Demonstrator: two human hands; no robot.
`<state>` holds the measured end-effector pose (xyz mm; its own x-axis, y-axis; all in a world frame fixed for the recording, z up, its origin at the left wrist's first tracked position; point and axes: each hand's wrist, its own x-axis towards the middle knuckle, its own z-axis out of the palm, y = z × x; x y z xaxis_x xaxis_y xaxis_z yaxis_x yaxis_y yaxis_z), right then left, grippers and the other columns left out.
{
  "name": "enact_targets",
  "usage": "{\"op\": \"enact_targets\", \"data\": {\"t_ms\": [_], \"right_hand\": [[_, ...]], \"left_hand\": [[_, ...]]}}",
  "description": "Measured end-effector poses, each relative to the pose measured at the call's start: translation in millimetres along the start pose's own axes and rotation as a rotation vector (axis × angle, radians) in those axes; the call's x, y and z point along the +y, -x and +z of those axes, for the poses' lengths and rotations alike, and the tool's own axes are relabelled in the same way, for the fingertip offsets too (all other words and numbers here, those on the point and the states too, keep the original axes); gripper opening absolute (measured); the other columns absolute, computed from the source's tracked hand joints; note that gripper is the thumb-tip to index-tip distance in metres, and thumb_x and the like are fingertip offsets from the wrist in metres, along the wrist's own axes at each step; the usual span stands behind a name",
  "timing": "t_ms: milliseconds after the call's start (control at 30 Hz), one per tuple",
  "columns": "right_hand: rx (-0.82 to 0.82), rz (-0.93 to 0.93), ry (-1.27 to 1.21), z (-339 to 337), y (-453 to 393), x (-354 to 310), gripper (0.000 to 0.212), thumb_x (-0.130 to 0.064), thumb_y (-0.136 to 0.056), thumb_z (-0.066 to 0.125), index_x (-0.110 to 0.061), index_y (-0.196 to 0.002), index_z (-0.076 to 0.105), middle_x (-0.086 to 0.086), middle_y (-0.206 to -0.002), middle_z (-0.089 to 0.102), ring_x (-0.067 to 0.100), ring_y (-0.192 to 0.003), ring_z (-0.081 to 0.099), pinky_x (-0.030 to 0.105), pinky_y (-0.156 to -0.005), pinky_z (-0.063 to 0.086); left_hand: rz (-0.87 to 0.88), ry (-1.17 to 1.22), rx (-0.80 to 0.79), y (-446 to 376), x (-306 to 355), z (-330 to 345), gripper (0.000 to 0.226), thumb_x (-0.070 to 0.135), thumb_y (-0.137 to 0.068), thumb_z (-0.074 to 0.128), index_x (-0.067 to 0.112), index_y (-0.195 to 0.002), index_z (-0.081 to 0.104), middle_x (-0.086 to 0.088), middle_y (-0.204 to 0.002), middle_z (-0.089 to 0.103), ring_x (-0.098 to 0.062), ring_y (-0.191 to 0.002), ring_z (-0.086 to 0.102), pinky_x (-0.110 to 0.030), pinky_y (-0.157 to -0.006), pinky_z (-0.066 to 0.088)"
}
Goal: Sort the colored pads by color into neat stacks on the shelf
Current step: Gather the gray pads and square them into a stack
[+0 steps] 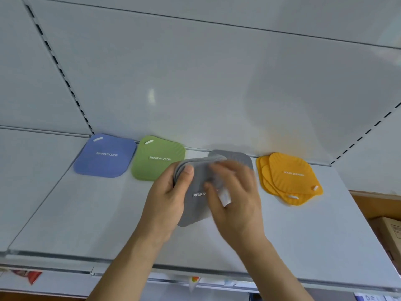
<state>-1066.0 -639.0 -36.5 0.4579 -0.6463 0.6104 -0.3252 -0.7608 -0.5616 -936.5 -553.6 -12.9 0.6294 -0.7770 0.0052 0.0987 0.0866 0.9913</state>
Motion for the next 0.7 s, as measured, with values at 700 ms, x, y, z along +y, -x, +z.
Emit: {"op": "enact_targets", "data": {"t_ms": [700], "right_hand": [[-0.089,0.443,-0.479,-4.1,18.6,5.8,0.029,-0.003,-0.097,0.068,-0.027,-0.107,0.054,-0.029,-0.096,0.069,-0.002,-0.089,0.067,0.010,-0.074,0.047]], "left_hand": [[0.079,-0.222,-0.069,-0.1,-13.0,-8.9,0.025,0.032,-0.093,0.077,0.029,-0.114,0.064,0.017,-0.105,0.073,-0.002,-0.101,0.068,-0.008,-0.082,0.047]]}}
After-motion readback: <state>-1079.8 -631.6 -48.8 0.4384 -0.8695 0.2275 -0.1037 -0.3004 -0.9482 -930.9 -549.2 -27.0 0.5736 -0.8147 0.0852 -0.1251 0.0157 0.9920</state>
